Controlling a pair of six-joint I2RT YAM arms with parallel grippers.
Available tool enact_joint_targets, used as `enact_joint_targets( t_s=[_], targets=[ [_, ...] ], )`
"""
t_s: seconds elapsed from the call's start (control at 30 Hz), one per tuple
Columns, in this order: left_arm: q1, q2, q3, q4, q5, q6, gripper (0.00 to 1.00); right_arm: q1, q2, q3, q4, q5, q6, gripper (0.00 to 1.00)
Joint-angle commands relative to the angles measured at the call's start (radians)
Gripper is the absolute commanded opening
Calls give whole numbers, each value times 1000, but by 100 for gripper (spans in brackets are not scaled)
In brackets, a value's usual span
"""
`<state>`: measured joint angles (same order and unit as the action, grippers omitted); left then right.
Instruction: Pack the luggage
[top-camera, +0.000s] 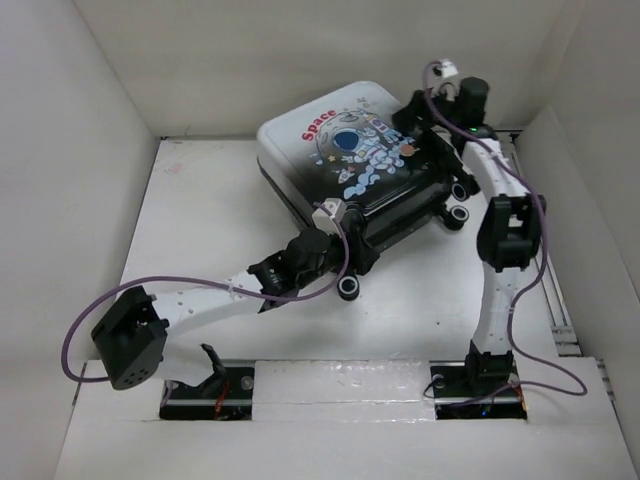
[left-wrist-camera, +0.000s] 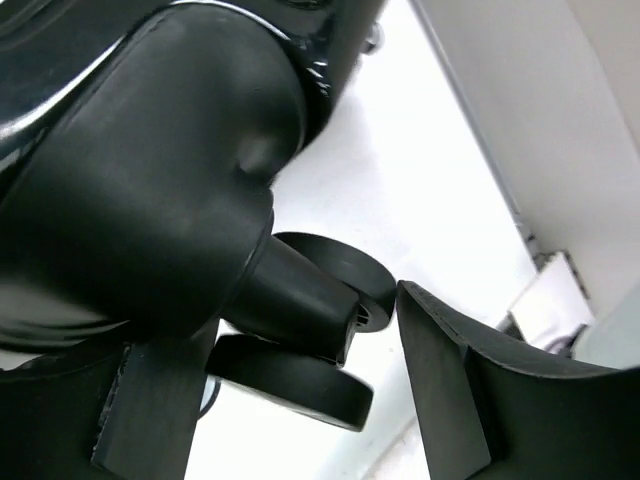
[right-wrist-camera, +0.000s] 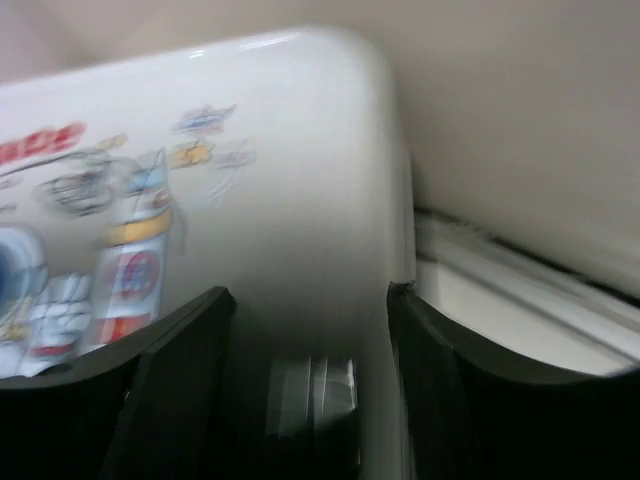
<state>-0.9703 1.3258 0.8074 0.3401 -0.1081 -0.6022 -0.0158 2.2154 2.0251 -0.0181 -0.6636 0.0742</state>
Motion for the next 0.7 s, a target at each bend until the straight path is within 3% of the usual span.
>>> enact_joint_targets(
  t_s=[0.0, 0.17, 0.23, 0.33, 0.37, 0.47, 0.53, 0.63, 0.67],
  targets=[
    [1, -30, -13, 128, 28, -13, 66, 323, 70, 49, -284, -289, -2, 70],
    [1, -28, 10, 139, 19, -12, 66, 344, 46, 93, -214, -260, 100, 73],
    [1, -13, 25, 139, -1, -11, 66, 344, -12, 2, -39, -231, 156, 76],
    [25, 18, 48, 168, 41, -11, 60, 323, -134, -48, 59, -185, 182, 77],
    [34, 33, 59, 186, 50, -22, 58, 314, -188, -57, 60, -173, 182, 100],
    [35, 52, 84, 195, 62, -22, 55, 286, -293, -116, 92, -172, 170, 100],
    [35, 81, 104, 204, 71, -22, 54, 275, -455, -208, 139, -119, 124, 100],
    [35, 90, 113, 214, 71, -33, 46, 275, -762, -527, 231, -21, 56, 100],
    [35, 90, 113, 223, 71, -33, 44, 275, -846, -733, 309, 51, 56, 98]
  ],
)
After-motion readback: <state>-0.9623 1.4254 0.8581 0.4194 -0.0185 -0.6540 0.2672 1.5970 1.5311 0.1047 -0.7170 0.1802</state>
